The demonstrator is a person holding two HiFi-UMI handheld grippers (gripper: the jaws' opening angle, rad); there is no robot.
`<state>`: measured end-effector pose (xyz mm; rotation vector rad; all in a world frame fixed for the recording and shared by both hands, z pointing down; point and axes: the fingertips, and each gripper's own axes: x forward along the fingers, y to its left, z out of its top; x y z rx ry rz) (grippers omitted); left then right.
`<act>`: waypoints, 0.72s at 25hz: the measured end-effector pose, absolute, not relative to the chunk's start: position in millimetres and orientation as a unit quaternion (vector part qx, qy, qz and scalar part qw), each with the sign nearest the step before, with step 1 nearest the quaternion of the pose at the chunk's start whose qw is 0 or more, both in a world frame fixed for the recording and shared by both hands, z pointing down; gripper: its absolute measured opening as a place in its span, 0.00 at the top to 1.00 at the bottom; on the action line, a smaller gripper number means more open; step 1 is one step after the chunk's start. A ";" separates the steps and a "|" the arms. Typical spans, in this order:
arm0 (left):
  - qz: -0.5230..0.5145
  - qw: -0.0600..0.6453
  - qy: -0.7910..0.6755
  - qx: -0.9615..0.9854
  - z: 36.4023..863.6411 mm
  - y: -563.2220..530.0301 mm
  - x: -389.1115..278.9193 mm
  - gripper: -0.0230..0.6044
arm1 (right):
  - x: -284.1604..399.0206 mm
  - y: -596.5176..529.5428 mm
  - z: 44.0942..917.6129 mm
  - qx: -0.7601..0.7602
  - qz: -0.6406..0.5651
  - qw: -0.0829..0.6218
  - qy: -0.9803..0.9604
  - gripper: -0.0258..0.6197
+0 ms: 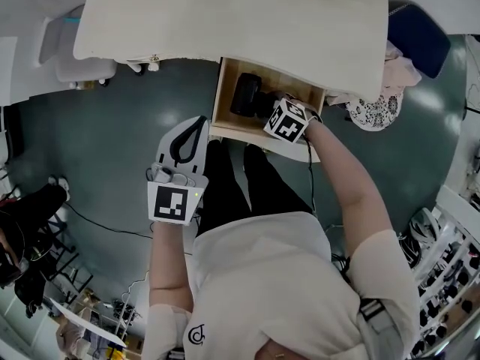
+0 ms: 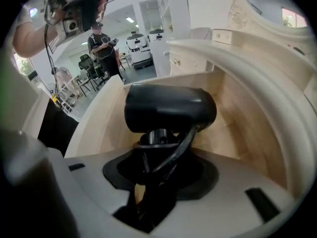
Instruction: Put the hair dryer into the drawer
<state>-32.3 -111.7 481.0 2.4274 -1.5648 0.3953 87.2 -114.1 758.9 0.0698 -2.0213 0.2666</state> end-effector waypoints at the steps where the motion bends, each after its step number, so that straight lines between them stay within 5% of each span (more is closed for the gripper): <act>1: 0.139 0.109 -0.529 0.830 482.5 -111.7 -30.1 0.94 | 88.5 -113.0 764.1 0.024 0.112 0.532 -0.839 0.68; 14: 0.102 0.127 -0.510 0.845 484.6 -113.8 -19.2 0.94 | 86.7 -110.9 784.3 0.041 0.182 0.535 -0.824 0.67; 18: 0.104 0.130 -0.500 0.850 484.1 -113.6 -20.9 0.94 | 89.5 -107.2 782.9 0.052 0.227 0.534 -0.812 0.53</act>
